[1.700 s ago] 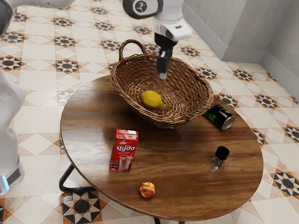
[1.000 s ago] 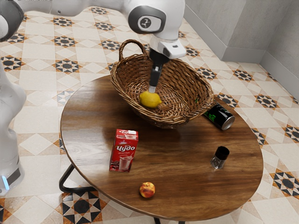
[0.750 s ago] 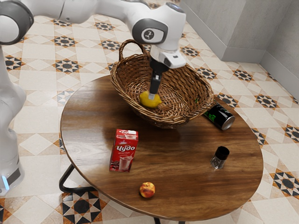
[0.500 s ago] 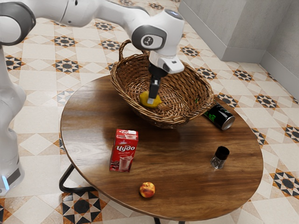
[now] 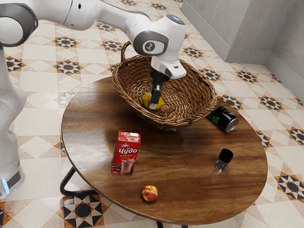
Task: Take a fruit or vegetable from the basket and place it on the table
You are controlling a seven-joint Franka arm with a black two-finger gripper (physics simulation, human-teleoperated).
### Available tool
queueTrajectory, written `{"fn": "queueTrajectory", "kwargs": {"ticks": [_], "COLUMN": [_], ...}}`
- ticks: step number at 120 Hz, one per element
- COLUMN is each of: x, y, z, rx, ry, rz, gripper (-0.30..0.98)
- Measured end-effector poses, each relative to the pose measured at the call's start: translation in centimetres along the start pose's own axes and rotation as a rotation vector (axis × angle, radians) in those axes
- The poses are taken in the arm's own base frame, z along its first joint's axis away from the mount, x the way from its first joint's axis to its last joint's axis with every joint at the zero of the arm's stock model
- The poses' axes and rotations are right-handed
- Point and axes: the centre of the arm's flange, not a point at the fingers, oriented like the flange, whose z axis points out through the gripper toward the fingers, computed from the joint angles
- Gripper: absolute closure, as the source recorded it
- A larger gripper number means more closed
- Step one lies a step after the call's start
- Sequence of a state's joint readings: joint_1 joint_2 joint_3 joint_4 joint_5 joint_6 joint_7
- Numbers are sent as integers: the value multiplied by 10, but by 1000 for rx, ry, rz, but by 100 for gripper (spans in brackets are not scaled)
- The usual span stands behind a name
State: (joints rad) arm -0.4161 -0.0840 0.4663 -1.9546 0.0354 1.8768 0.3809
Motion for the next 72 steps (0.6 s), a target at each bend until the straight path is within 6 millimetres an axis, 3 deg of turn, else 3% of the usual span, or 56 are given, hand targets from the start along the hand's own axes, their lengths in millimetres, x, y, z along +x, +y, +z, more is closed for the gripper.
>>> {"fn": "queueTrajectory", "kwargs": {"ticks": [42,64,72], "x": [3,2,1], "y": [2,2,1], "z": [-3,-22,-32], "rx": [14,40,53], "ry": [8,20,26], "rz": [3,10,10], "gripper": [36,59,56]}}
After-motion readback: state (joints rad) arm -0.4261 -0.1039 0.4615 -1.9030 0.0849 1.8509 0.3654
